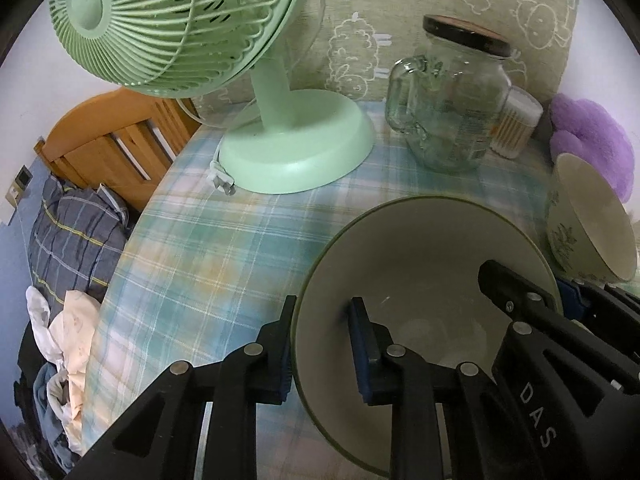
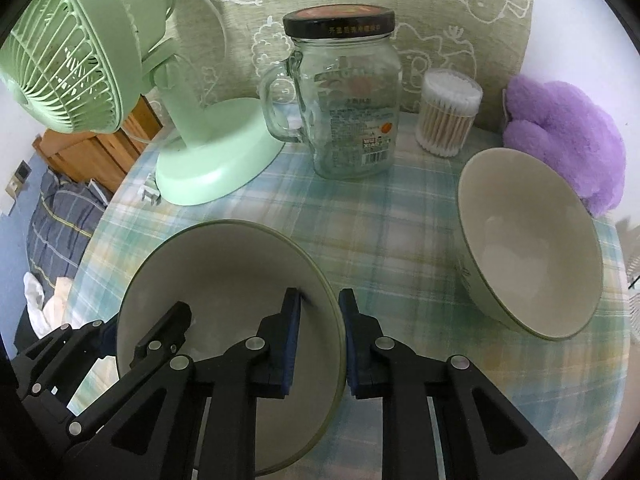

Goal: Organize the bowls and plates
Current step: 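Lift the floral bowl off the table with both tools, then carry the held bowl toward the red-rimmed plate stack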

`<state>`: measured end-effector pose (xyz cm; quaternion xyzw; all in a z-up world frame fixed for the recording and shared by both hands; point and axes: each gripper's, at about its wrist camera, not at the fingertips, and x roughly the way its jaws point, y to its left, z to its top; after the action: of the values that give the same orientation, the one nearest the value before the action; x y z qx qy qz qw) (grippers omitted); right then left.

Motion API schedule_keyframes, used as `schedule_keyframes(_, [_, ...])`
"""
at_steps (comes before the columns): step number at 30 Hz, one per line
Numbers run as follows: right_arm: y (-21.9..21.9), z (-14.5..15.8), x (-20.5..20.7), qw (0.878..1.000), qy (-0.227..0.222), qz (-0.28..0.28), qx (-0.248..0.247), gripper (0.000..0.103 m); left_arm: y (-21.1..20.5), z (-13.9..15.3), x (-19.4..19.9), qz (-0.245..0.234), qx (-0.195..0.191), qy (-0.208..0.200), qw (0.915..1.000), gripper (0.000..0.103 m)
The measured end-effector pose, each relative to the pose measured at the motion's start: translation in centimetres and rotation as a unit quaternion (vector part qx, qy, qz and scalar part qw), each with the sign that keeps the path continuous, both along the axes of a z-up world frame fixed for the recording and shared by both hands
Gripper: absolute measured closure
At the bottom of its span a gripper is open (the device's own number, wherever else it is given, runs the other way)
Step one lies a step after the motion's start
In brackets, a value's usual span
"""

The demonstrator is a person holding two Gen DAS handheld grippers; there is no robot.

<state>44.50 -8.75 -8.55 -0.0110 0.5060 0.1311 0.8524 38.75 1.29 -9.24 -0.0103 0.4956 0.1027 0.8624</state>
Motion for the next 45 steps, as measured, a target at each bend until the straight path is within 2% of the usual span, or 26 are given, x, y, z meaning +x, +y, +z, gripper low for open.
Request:
schedule_keyframes(8, [-0.9, 1.4, -2.0, 1.000, -0.004, -0.008, -0.003, 0.081, -0.7, 1.5, -2.3, -0.009, -0.006, -0.005, 0.9999, 0.081])
schedule_keyframes(22, [-1.9, 5.8, -8.5, 0.999, -0.030, -0.037, -0.015, 0.081, -1.3, 5.7, -8.3, -0.040, -0.022, -0.034, 0.9984, 0.081])
schedule_keyframes(35, [-0.5, 11.0, -16.1, 0.995, -0.064, -0.074, -0.032, 0.081, 0.6, 10.1, -14.9, -0.080, -0.036, -0.068, 0.9938, 0.081])
schedule_keyframes(45, [0.3, 12.5, -22.6, 0.991, -0.072, -0.105, -0.034, 0.081, 1.4, 11.1, -20.7, -0.118, -0.044, -0.073, 0.9893, 0.081])
